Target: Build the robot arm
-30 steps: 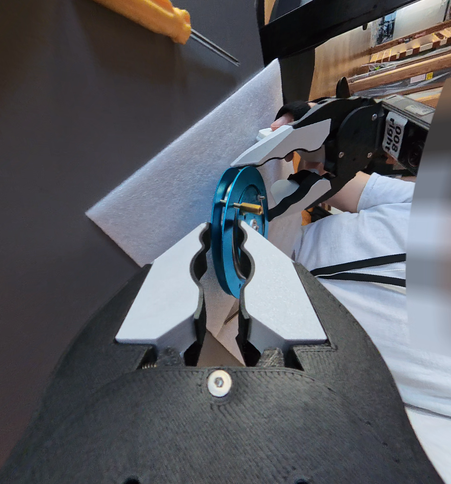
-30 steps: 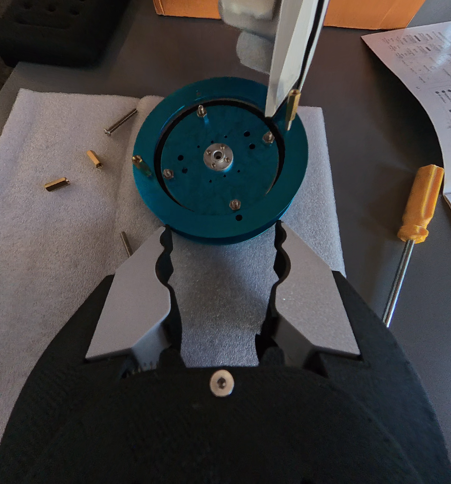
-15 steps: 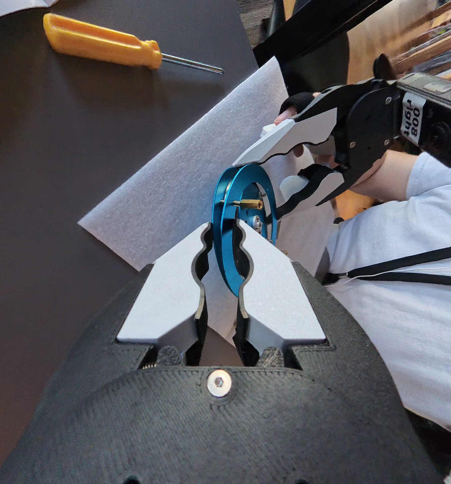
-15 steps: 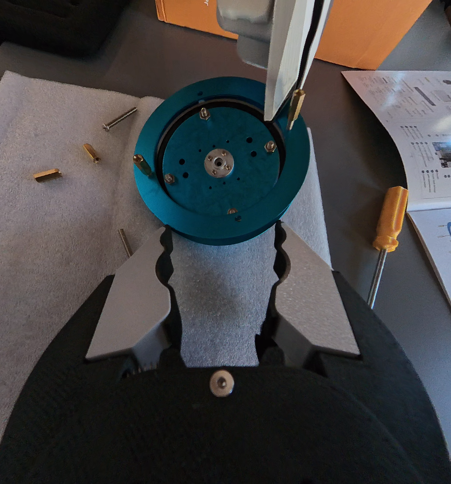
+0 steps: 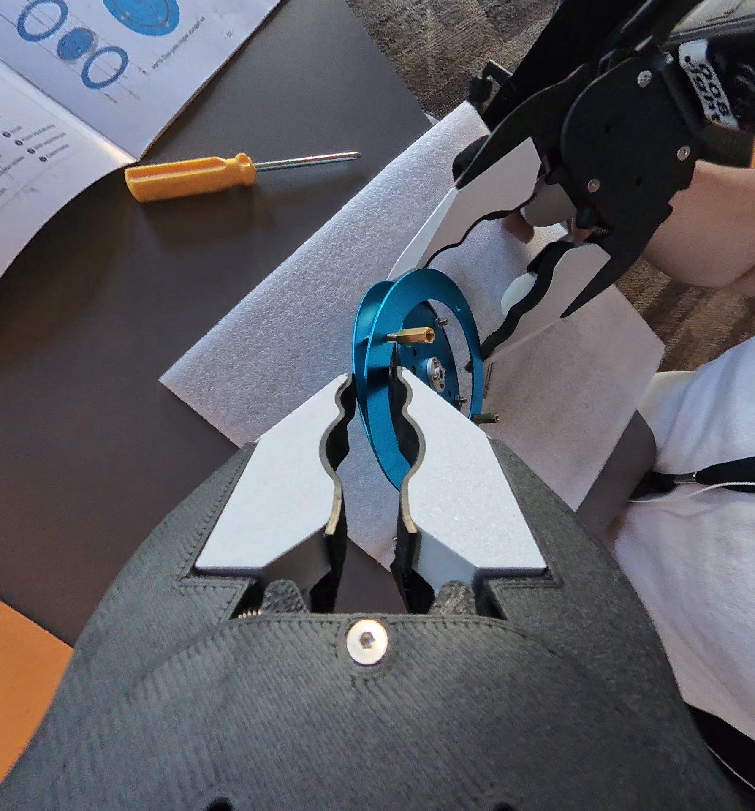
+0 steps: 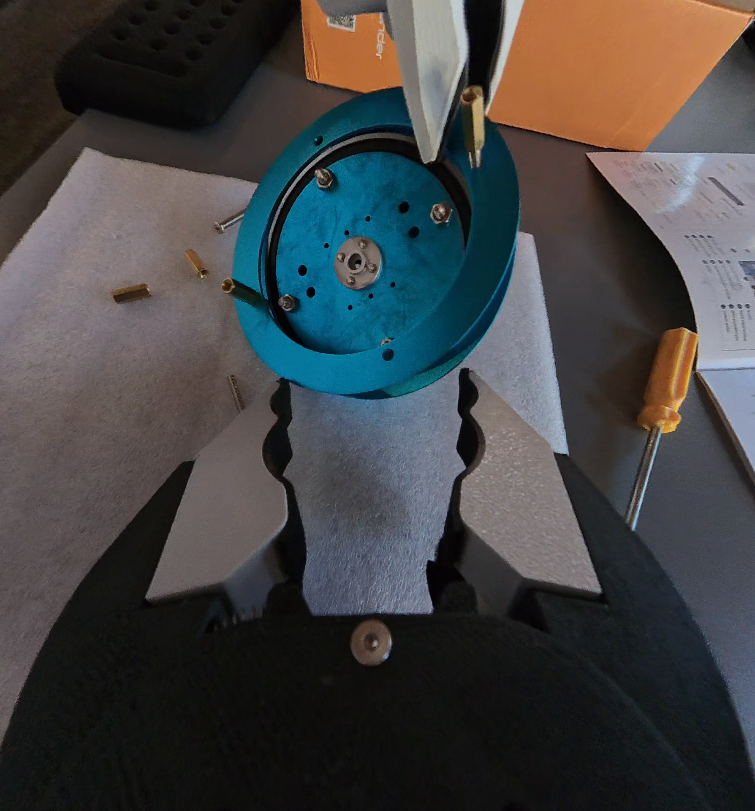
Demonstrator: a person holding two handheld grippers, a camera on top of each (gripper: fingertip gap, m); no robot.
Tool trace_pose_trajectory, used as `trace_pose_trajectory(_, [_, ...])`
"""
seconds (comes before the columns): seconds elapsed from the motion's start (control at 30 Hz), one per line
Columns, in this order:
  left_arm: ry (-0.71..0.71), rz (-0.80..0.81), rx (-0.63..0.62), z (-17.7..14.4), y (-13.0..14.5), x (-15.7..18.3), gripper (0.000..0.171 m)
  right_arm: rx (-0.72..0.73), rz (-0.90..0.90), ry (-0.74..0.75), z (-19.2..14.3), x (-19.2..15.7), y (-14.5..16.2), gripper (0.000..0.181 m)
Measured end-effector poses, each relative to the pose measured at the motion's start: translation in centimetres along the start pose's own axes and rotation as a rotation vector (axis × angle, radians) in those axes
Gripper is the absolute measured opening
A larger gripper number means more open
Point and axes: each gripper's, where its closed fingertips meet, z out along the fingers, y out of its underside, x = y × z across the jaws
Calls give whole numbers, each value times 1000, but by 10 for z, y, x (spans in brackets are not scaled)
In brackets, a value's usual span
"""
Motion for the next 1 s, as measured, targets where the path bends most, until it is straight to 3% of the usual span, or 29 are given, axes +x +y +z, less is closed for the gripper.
trace_pose_trajectory(0.23, [-97, 90, 27, -4, 0, 9, 16, 161, 128, -206, -25, -7, -22, 82])
trace_pose_trajectory(0.4, [-149, 172, 55, -7, -4, 20, 16, 283, 302, -306, -30, 21, -47, 76])
trace_pose_trajectory(0.53, [-193, 231, 81, -8, -7, 28, 16, 231, 292, -472, -22, 12, -58, 54])
trace_pose_trajectory(0.67, [-217, 291, 99, -9, -8, 37, 16, 97, 248, -514, -7, 7, -52, 50])
trace_pose_trajectory(0.73, [-231, 316, 100, -10, -7, 41, 16, 56, 228, -607, -10, -6, -52, 22])
trace_pose_trajectory(0.77, [-239, 323, 98, -11, -7, 42, 16, 41, 242, -632, -11, -9, -53, 18])
trace_pose_trajectory(0.9, [-243, 287, 134, -14, -5, 46, 16, 25, 214, -624, -13, -13, -54, 16])
trace_pose_trajectory(1.0, [-214, 152, 240, -29, -3, 44, 32, 15, 199, -614, -14, -11, -51, 15])
